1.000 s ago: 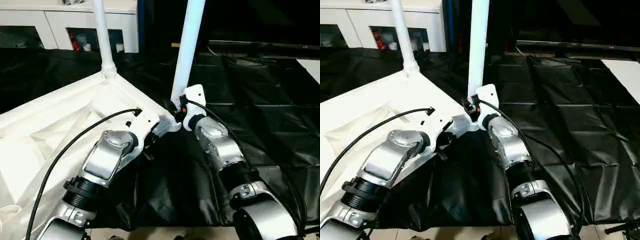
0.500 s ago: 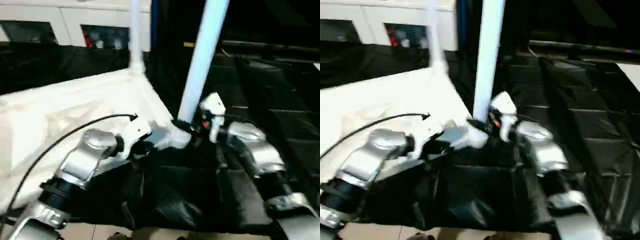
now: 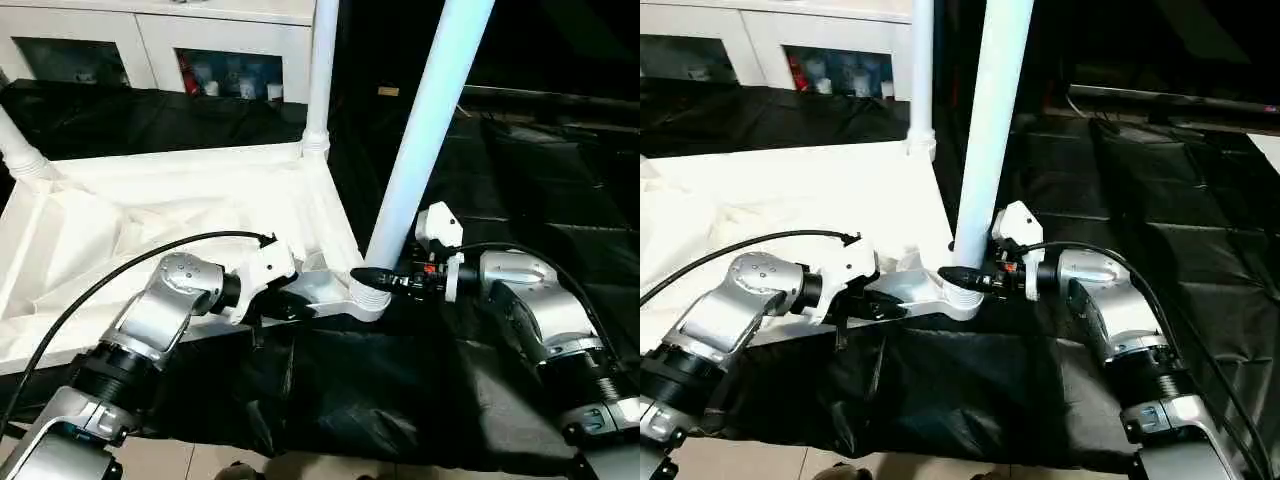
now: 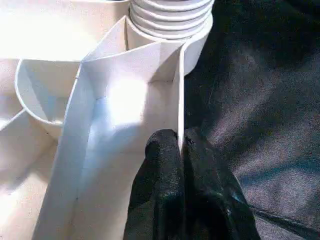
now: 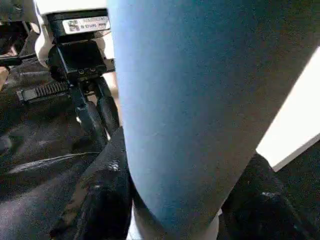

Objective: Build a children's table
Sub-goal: Insert table leg to table base

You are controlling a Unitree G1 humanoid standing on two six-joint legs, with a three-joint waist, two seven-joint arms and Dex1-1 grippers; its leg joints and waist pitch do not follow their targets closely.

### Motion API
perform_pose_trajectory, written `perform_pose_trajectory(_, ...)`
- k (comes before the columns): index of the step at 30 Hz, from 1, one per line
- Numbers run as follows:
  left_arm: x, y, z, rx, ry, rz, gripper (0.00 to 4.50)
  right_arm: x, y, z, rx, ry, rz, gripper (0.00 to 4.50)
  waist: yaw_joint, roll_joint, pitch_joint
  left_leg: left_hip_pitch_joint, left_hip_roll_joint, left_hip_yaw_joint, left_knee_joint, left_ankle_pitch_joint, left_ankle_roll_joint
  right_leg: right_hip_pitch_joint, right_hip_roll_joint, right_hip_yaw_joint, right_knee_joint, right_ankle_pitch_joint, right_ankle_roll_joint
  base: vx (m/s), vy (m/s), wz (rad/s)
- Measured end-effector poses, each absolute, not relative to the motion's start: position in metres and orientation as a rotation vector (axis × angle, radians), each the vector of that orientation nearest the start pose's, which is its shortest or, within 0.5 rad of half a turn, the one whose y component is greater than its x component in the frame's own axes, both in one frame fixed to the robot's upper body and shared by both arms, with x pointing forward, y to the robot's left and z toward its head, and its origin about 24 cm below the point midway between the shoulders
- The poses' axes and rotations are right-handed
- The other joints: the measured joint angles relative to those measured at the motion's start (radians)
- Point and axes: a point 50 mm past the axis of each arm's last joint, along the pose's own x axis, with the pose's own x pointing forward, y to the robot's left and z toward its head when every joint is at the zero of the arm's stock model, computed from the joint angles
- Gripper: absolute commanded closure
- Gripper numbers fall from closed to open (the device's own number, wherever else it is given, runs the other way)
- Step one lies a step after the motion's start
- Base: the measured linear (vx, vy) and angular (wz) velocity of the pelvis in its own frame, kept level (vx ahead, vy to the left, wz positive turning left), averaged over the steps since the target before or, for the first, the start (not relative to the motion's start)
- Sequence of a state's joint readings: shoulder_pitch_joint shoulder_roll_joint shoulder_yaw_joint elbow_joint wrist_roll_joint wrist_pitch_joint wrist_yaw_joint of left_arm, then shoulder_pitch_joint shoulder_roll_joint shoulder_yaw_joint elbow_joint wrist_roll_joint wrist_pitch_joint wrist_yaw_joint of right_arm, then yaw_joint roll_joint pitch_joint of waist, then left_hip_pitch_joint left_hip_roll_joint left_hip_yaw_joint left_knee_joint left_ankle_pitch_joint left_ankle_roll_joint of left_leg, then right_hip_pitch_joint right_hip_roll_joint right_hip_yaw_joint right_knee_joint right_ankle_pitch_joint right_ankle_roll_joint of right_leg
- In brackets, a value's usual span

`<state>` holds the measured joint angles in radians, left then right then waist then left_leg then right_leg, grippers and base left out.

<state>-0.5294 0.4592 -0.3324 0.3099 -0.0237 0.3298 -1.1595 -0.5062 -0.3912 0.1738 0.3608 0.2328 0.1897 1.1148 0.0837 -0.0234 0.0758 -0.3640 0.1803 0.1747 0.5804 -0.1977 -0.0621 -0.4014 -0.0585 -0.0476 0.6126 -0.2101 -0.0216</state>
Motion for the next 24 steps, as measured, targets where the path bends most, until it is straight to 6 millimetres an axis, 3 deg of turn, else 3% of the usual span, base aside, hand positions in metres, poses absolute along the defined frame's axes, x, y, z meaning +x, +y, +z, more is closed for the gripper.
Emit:
perform_pose_trajectory(4,0.306,0.136,0.068,0.434,0.492,-1.260,4.50,0.314,-0.133,0.081,-0.137,0.190,1.176,2.64,-0.001,0.000,0.000,0.004,0.000,0.000,0.000,-0.001,-0.004,0.002,0.000,0.000,0.002,0.001,-0.001,0.000,0.000,0.00)
perform_pose_trajectory(9,0.312,0.135,0.067,0.448,0.481,-1.150,4.50,0.328,-0.118,0.076,-0.075,0.148,0.982,2.64,-0.029,-0.002,0.000,0.008,0.000,0.000,-0.001,0.001,-0.009,0.004,0.000,0.000,0.002,0.003,-0.002,0.000,0.000,0.00)
perform_pose_trajectory(17,0.320,0.116,0.070,0.379,0.509,-0.909,4.50,0.354,-0.098,0.077,-0.030,0.128,0.701,2.64,-0.055,-0.002,0.001,0.007,0.000,0.000,-0.001,0.001,-0.009,0.002,0.001,0.001,0.001,0.007,-0.003,0.000,0.000,0.00)
perform_pose_trajectory(24,0.318,0.088,0.073,0.348,0.507,-0.769,4.50,0.367,-0.084,0.081,-0.032,0.120,0.543,2.64,-0.053,-0.002,0.001,-0.002,0.001,0.000,-0.002,0.002,-0.002,-0.002,0.002,0.000,-0.003,0.007,-0.003,0.000,0.000,0.00)
